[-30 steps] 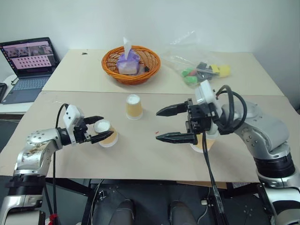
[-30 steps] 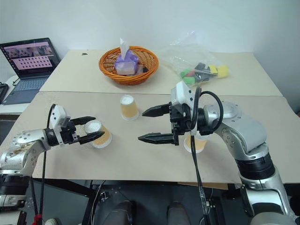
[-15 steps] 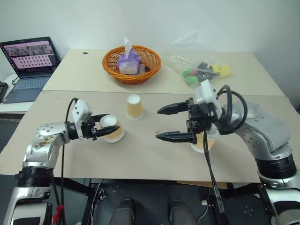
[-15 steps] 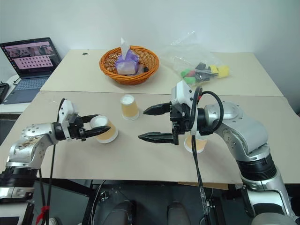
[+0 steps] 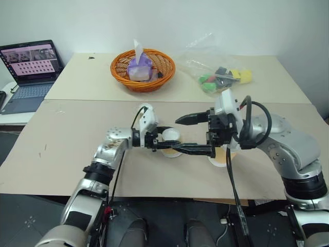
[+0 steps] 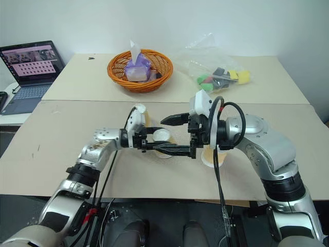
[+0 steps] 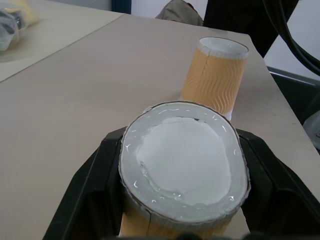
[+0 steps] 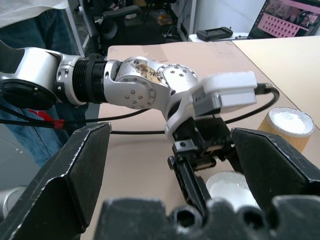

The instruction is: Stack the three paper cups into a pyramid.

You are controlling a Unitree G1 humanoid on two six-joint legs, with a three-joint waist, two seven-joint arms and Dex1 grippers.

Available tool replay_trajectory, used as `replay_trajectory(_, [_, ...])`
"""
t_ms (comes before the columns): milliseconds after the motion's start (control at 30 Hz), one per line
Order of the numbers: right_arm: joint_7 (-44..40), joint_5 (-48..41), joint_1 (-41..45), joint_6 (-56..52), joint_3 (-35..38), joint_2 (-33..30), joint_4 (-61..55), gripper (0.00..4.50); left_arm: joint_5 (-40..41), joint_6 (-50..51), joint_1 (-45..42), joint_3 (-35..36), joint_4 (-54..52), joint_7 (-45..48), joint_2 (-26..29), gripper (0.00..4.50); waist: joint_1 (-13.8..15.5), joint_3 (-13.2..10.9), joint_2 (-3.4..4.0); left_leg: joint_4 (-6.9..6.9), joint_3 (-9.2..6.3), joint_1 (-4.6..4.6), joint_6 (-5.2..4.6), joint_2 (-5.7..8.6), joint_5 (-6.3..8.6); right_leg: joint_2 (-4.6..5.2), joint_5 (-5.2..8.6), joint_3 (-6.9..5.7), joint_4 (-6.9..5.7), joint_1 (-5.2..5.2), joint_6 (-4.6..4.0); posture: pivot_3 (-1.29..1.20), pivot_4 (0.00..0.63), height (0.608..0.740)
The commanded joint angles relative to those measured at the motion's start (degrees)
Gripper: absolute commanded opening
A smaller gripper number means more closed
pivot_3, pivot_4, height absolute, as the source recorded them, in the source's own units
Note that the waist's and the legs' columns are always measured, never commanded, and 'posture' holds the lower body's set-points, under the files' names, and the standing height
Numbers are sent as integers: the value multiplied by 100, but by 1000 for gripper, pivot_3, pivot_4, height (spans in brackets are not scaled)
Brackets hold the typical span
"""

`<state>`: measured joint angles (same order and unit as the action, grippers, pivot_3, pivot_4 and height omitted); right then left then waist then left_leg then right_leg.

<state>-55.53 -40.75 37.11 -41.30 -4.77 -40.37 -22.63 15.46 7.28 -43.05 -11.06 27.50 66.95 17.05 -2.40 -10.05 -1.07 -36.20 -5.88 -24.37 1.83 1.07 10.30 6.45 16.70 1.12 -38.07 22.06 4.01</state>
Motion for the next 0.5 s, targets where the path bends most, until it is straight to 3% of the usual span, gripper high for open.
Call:
replay_trajectory(33, [96,-139,-25,-59,326,-94,-310,4500,-230,-335,-65,-57,315,-13,-94,2493,5,0,0,0,0,1,0,0,0,0,0,0,1,-1,0,0,150,740])
replay_trajectory(167, [153,-167,-46,-86,368,-112,-342,4500,-280,-448,-51,-76,370,93,-76,2493,9,1,0,-1,-1,5,0,0,0,0,0,0,0,-5,0,0,150,740])
replay_trajectory(233, [167,-161,-39,-72,367,-105,-326,4500,-286,-458,-51,-59,377,114,-72,3456,9,1,0,-2,-1,6,0,0,0,0,0,0,0,-6,0,0,150,740])
replay_trajectory(333, [171,-148,-17,-44,350,-90,-286,4500,-360,-474,-42,-46,322,97,-61,4468,-4,1,-1,-1,-1,2,0,0,0,0,0,0,0,-2,0,0,150,740])
replay_trajectory(500, [116,-160,30,-25,318,-66,-203,4500,-429,-550,19,73,-19,14,36,4468,-3,1,-1,0,-1,-3,0,0,0,0,0,0,2,2,0,0,150,740])
